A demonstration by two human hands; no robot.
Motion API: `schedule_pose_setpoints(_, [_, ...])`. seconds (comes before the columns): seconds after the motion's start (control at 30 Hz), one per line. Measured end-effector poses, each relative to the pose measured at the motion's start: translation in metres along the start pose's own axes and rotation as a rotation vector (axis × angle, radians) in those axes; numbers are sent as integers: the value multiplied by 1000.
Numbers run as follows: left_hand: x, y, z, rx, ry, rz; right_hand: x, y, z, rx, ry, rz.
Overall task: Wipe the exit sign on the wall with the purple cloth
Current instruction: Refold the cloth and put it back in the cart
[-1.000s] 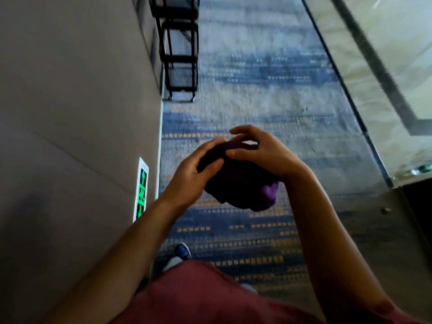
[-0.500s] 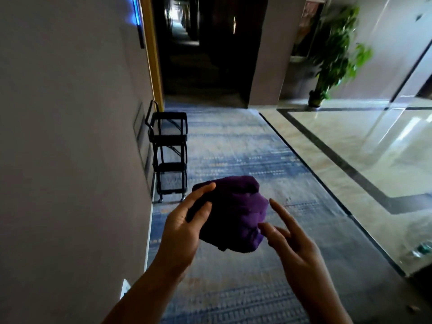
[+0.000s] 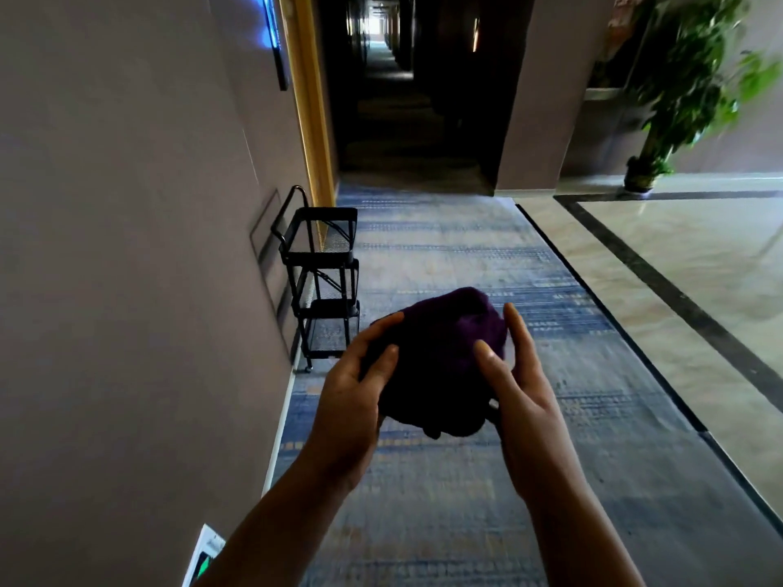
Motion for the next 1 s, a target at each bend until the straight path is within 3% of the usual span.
schedule_pose_setpoints(0.17, [-33,37,32,-9,-25,31,-7,-38,54,3,-128,-144])
schedule_pose_setpoints(0.5, [-95,61,144,-45,-41,64,37,-96,164,113,-99,-250])
schedule_pose_setpoints(0.8, [-159,42,309,17,-83,20,82,-103,319,163,2,-383])
schedule_pose_setpoints(1.0, [-151,28,422,-14,-78,42,86,-88,433,147,24,-434])
Point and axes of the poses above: each hand's wrist, its own z-axis towards the middle knuckle, its own y-axis out of the palm, x = y × z, the point moved 6 cm from there along z, towards the middle knuckle, and after that the axes turned 9 degrees about -z, right-handed, at the moved point
